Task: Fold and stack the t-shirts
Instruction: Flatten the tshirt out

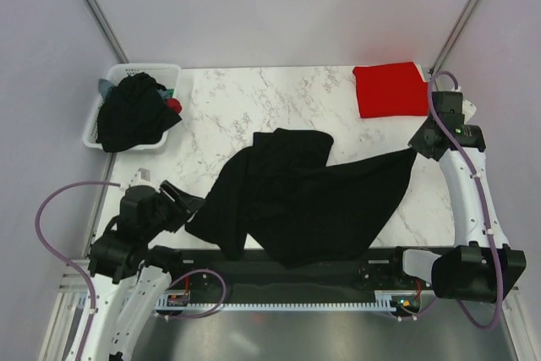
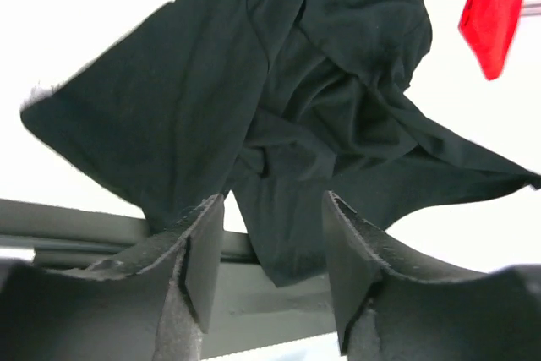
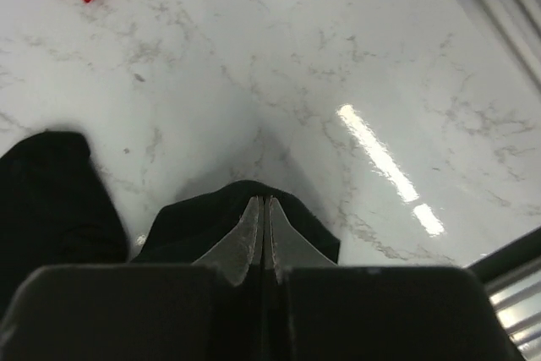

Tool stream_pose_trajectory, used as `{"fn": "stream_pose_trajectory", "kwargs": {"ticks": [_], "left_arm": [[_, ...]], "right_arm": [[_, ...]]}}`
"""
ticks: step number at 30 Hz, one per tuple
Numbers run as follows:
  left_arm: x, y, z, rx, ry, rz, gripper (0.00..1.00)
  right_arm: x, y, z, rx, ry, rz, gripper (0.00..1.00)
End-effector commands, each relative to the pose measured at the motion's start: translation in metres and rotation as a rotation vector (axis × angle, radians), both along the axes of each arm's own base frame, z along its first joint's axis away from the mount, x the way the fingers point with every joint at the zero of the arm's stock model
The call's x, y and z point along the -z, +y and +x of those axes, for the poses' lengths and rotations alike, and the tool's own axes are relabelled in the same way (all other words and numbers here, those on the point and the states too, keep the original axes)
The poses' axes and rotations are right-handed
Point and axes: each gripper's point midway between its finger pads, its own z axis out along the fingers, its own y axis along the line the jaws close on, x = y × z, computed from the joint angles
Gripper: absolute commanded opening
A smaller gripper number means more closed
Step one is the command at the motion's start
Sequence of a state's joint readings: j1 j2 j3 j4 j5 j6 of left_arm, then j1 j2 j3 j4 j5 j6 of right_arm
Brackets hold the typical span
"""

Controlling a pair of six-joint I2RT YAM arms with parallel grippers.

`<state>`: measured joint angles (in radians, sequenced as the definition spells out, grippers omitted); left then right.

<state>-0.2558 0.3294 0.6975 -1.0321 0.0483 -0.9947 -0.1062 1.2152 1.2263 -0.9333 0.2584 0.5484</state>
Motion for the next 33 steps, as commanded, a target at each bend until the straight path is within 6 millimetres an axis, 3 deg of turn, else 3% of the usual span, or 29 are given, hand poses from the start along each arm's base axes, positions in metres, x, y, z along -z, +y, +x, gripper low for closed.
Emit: {"fn": "stream_pose_trajectory", "kwargs": {"ticks": [1,2,4,5,7,9,11,12,14,15,16,18,19,24,26,33], "left_arm": [[-0.007,0.000,0.025,0.065,-0.046,0.102,0.55],[-0.011,-0.011,0.046,0.100,-0.074,0.091,0.53],[-0.008,-0.020,0.067,0.146,-0.070,0.110,0.51],[0.009,-0.028,0.079,0.172,0.007,0.128,0.50],[0.002,-0.039,0.105,0.201,-0.025,0.147,0.49],[0.018,-0.057,0.129,0.250,0.010,0.190,0.48],[0.017,-0.070,0.151,0.280,-0.004,0.226,0.48],[0.039,-0.075,0.161,0.298,0.055,0.251,0.48],[0.038,-0.082,0.185,0.307,0.038,0.275,0.48],[0.061,-0.084,0.193,0.318,0.100,0.299,0.48],[0.056,-0.090,0.208,0.327,0.067,0.304,0.48],[0.078,-0.098,0.221,0.354,0.105,0.308,0.48],[0.076,-0.106,0.232,0.372,0.078,0.298,0.49],[0.096,-0.122,0.265,0.408,0.077,0.308,0.50],[0.112,-0.127,0.271,0.423,0.105,0.304,0.50],[0.118,-0.145,0.283,0.440,0.091,0.290,0.50]], "right_arm": [[0.003,0.037,0.018,-0.149,-0.092,0.149,0.00],[0.005,0.046,0.018,-0.177,-0.100,0.167,0.00],[0.020,0.055,0.013,-0.205,-0.073,0.184,0.00],[0.030,0.061,0.009,-0.224,-0.048,0.186,0.00],[0.037,0.065,0.007,-0.240,-0.038,0.191,0.00],[0.049,0.068,0.001,-0.249,-0.015,0.192,0.00],[0.054,0.070,0.000,-0.253,-0.015,0.194,0.00],[0.058,0.075,-0.003,-0.273,-0.008,0.213,0.00],[0.061,0.078,-0.003,-0.282,-0.009,0.218,0.00],[0.064,0.080,-0.005,-0.287,-0.003,0.221,0.00],[0.065,0.080,-0.005,-0.290,-0.003,0.221,0.00],[0.070,0.081,-0.005,-0.295,0.005,0.226,0.00],[0.070,0.081,-0.005,-0.301,0.004,0.223,0.00],[0.078,0.080,-0.005,-0.315,0.020,0.216,0.00],[0.081,0.080,-0.005,-0.320,0.030,0.213,0.00],[0.095,0.079,-0.005,-0.327,0.056,0.208,0.00]]}}
